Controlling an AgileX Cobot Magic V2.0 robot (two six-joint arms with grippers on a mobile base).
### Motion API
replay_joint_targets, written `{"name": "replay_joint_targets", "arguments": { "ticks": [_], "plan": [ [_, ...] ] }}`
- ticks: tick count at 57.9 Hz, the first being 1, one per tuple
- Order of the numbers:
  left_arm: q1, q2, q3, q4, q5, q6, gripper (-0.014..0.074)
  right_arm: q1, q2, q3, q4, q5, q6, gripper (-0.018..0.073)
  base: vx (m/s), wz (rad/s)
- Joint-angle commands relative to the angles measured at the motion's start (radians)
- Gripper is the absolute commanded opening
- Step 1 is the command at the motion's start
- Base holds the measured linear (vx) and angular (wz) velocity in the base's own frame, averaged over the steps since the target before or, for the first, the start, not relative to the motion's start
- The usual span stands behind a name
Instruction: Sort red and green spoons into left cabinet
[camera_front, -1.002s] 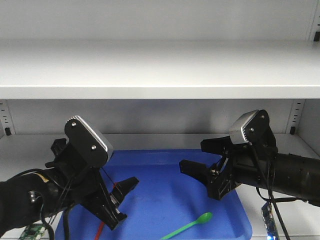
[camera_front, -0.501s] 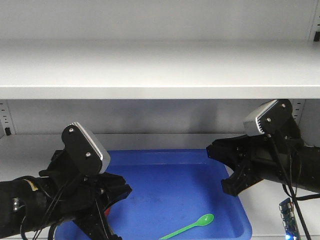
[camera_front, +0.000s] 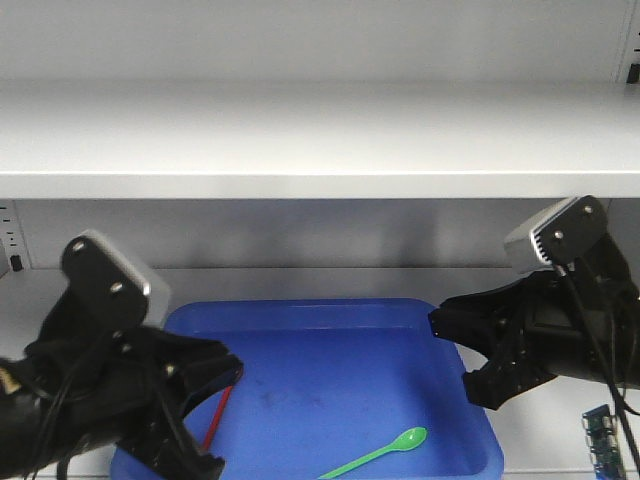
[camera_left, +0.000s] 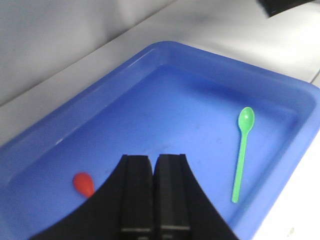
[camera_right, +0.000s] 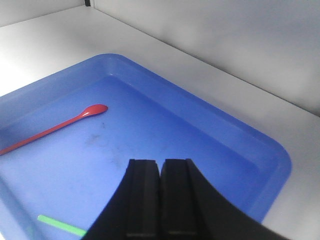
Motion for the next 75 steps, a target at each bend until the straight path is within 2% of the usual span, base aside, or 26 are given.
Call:
{"name": "replay_joint_targets", "arguments": {
  "ticks": [1,12,20,26,37,55,75],
  "plan": [
    [-0.001,-0.073,0.040,-0.018,-0.120,-0.062,-0.0001,-0.002,-0.050,-0.032,-0.019,-0.038,0.066,-0.0003,0.00,0.00],
    [-0.001,-0.199,0.164,-0.018,-0.161,-0.088,-0.0001,-0.002,-0.098,-0.032,-0.154,-0.075,0.238,-0.0003,0.00,0.00],
    [-0.001,-0.282,0.227,-0.019,-0.161,-0.100,-0.0001,-0.002,-0.133,-0.010,-0.225,-0.102,0.302,-0.0003,0.00,0.00],
    [-0.001,-0.329,0.258,-0.018,-0.164,-0.132,-0.0001,-0.002,-0.187,0.119,-0.202,-0.221,0.299,-0.0003,0.00,0.00],
    [-0.001,-0.363,0.276,-0.017,-0.156,-0.133,-0.0001,-0.002,-0.323,0.319,-0.139,-0.425,0.270,-0.0003,0.00,0.00],
    [-0.001,-0.363,0.276,-0.017,-0.134,-0.133,-0.0001,-0.002,-0.394,0.404,-0.068,-0.399,0.260,-0.0003,0.00,0.00],
    [-0.001,-0.362,0.276,-0.017,-0.134,-0.133,-0.0001,-0.002,-0.394,0.407,-0.065,-0.399,0.260,-0.0003,0.00,0.00]
  ]
}}
